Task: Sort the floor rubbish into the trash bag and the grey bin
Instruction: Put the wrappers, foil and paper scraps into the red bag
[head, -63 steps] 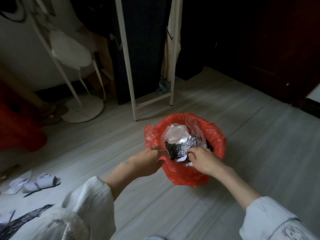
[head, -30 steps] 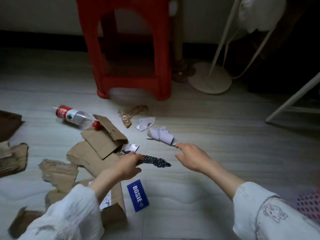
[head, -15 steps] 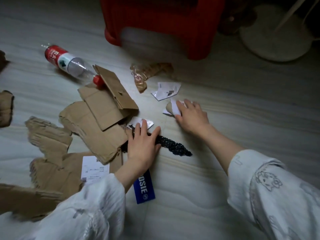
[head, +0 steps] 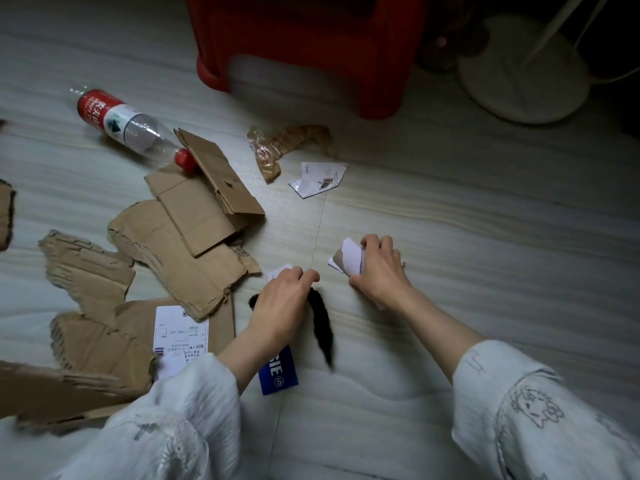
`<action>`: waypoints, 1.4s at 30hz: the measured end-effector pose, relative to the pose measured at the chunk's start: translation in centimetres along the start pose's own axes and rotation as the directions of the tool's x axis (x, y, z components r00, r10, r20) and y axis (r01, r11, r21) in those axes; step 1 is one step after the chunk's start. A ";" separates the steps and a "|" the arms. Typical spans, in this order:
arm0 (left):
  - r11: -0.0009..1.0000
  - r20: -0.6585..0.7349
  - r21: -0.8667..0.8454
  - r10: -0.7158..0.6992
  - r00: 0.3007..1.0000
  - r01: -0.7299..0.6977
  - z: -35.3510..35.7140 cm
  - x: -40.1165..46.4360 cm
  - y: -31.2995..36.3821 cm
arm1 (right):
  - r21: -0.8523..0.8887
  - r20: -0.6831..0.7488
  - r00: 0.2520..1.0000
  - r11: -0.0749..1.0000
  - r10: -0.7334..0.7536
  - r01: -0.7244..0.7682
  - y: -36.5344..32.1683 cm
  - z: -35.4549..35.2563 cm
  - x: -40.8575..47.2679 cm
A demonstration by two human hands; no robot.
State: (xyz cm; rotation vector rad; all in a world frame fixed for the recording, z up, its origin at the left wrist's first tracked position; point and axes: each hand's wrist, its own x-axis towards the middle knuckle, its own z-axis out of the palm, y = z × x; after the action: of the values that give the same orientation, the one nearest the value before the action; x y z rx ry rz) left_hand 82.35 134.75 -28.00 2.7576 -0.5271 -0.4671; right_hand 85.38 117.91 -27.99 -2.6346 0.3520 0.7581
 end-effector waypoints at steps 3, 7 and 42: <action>0.996 0.008 -0.084 -0.038 0.999 0.038 -0.2 -0.9 0.6 | 0.029 0.022 0.997 0.997 0.069 -0.069 0.3 1.2 -1.2; 0.989 0.029 -0.146 -0.024 0.999 0.028 -0.6 -2.2 1.7 | -0.036 0.067 0.996 0.998 0.060 -0.057 1.6 1.8 -3.9; 0.837 0.252 -0.405 -0.284 0.925 0.368 -1.5 -6.6 3.8 | -0.044 -0.032 0.997 0.997 0.066 -0.068 5.5 -3.5 -6.9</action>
State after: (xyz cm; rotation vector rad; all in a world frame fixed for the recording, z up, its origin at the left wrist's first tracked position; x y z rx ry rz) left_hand 75.91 134.31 -23.65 2.3643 0.0333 -0.8150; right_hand 79.46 112.39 -23.00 -2.6908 0.4391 0.7557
